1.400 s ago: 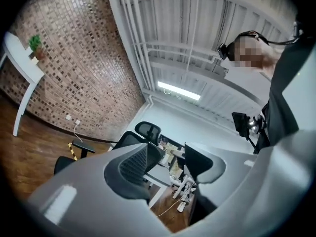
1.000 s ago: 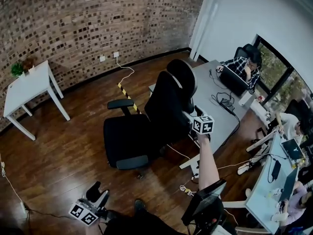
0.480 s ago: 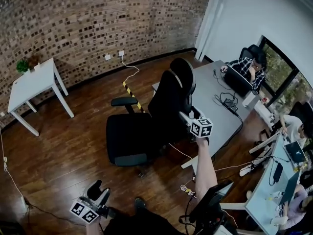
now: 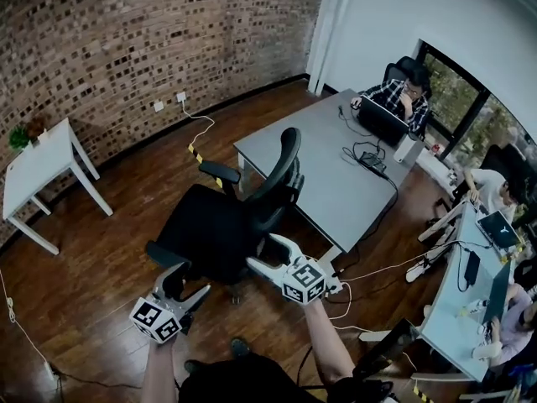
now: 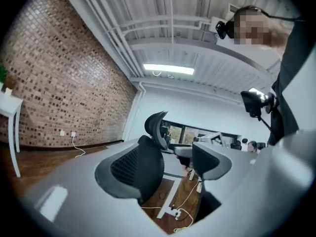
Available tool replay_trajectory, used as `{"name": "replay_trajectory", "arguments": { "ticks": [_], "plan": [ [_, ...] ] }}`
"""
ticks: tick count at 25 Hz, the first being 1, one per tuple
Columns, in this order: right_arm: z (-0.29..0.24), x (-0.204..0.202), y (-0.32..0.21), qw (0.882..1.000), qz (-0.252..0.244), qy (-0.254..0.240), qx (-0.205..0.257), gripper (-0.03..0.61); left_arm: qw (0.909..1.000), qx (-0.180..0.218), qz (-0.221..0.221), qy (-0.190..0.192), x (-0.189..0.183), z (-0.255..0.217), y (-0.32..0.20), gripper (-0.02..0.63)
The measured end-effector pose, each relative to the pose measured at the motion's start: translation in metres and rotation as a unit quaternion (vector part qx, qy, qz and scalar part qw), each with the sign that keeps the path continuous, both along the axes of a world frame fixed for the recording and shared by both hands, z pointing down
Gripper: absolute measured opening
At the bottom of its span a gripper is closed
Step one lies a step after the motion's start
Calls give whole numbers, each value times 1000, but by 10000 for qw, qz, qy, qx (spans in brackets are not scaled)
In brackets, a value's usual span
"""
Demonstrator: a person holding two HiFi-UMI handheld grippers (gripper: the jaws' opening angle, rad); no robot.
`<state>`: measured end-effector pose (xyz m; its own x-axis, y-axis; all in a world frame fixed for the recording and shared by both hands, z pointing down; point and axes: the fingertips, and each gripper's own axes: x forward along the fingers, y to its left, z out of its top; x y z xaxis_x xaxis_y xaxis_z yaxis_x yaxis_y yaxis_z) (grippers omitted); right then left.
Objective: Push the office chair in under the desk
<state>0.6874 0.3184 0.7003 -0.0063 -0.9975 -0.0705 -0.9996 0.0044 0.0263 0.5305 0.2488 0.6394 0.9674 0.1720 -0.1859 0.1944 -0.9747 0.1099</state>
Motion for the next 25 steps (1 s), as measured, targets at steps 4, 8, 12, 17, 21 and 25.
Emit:
{"name": "replay_trajectory", "arguments": {
  "ticks": [4, 8, 12, 17, 21, 25],
  "plan": [
    [-19, 15, 58, 9980, 80, -252, 572, 341, 9980, 573, 102, -256, 63, -26, -11, 535],
    [-32, 86, 89, 9943, 625, -437, 748, 337, 9907, 925, 726, -690, 100, -30, -11, 595],
    [-53, 114, 64, 9976, 444, 107, 514, 359, 9857, 923, 874, -1104, 112, 7, -32, 527],
    [-39, 134, -9, 9980, -464, 326, -296, 373, 9902, 360, 812, -1078, 95, 9, -57, 273],
    [-48, 121, -39, 9965, -816, -126, 115, 343, 9880, 21, 926, -1240, 69, -2, -54, 244],
    [-107, 64, -27, 9934, -587, -597, 787, 335, 9872, -109, 1098, -1150, 9, -45, -45, 295]
  ]
}}
